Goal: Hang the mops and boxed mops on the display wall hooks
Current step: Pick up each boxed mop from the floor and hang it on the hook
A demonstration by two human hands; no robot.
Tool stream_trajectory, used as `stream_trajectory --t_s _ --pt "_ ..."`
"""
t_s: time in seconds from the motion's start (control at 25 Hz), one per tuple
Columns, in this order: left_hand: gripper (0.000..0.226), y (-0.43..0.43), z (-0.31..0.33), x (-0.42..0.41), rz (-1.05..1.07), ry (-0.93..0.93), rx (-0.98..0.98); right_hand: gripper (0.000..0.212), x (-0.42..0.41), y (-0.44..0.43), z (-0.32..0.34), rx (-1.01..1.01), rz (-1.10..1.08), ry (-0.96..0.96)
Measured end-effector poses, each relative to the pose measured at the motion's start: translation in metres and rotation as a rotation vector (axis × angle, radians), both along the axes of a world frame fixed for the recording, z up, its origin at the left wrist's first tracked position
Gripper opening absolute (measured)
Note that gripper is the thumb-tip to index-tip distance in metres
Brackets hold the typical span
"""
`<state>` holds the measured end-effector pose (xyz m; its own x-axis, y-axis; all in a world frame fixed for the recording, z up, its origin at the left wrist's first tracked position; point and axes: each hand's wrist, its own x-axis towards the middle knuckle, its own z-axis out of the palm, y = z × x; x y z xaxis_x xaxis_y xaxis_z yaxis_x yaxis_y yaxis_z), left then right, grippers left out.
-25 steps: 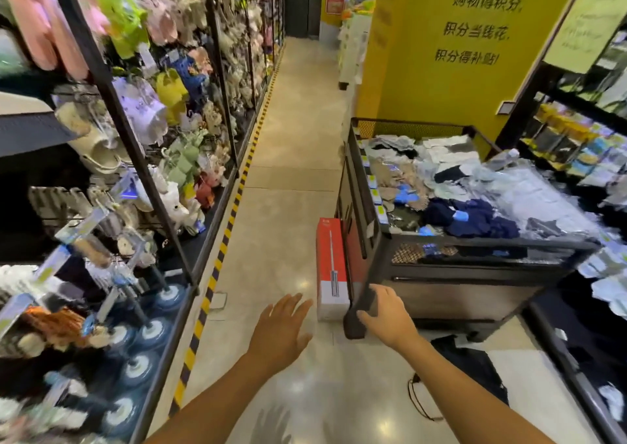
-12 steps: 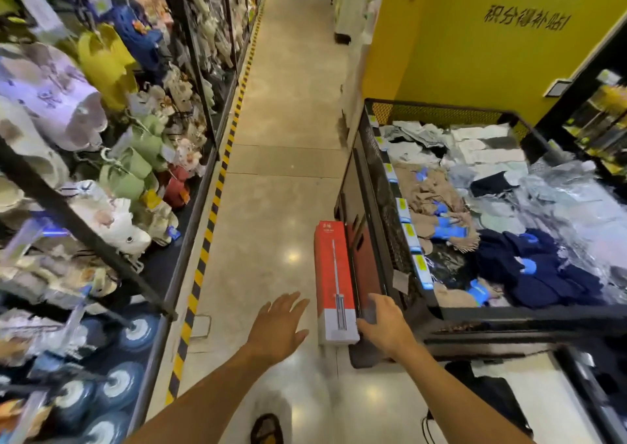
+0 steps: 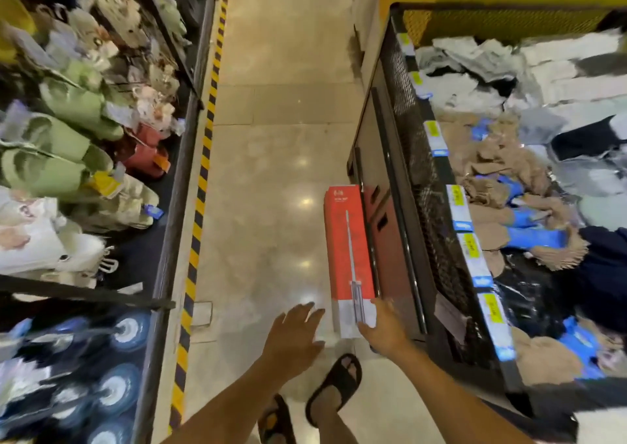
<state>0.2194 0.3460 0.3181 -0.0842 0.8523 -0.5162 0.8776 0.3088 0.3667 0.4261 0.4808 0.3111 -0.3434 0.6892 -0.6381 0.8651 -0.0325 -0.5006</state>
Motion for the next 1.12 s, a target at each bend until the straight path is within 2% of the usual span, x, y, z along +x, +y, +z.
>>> stream_trajectory --t_s 0.16,0.32,0.56,0.68,0.8,0.88,1.04,1.12 --pt "0.070 0.040 -0.062 -0.005 -0.042 -0.029 -0.043 0.063 -0.006 0.025 -0.107 -0.072 -0.049 -0.069" --pt "0.070 0.072 -0.144 -0.012 -0.063 -0.108 -0.138 0.066 -0.027 0.038 -0.155 -0.074 -0.074 -0.129" --pt "0.069 0.099 -0.268 -0.007 -0.083 -0.164 -0.254 0.066 -0.028 0.055 -0.273 -0.107 -0.161 -0.204" --pt "0.068 0.124 -0.312 -0.004 0.078 -0.280 -0.276 0.078 -0.027 0.070 -0.324 -0.070 -0.199 -0.265" --pt "0.066 0.155 -0.341 -0.003 0.236 -0.418 -0.239 0.086 -0.035 0.073 -0.355 0.060 -0.142 -0.386" --pt "0.075 0.170 -0.359 -0.005 0.299 -0.454 -0.245 0.090 -0.045 0.064 -0.362 0.131 -0.120 -0.452" --pt "0.088 0.185 -0.385 -0.006 0.602 -0.572 -0.415 0.088 -0.058 0.048 -0.367 0.159 -0.073 -0.500" --pt "0.074 0.195 -0.387 -0.006 0.729 -0.677 -0.467 0.086 -0.058 0.042 -0.369 0.170 -0.025 -0.495"
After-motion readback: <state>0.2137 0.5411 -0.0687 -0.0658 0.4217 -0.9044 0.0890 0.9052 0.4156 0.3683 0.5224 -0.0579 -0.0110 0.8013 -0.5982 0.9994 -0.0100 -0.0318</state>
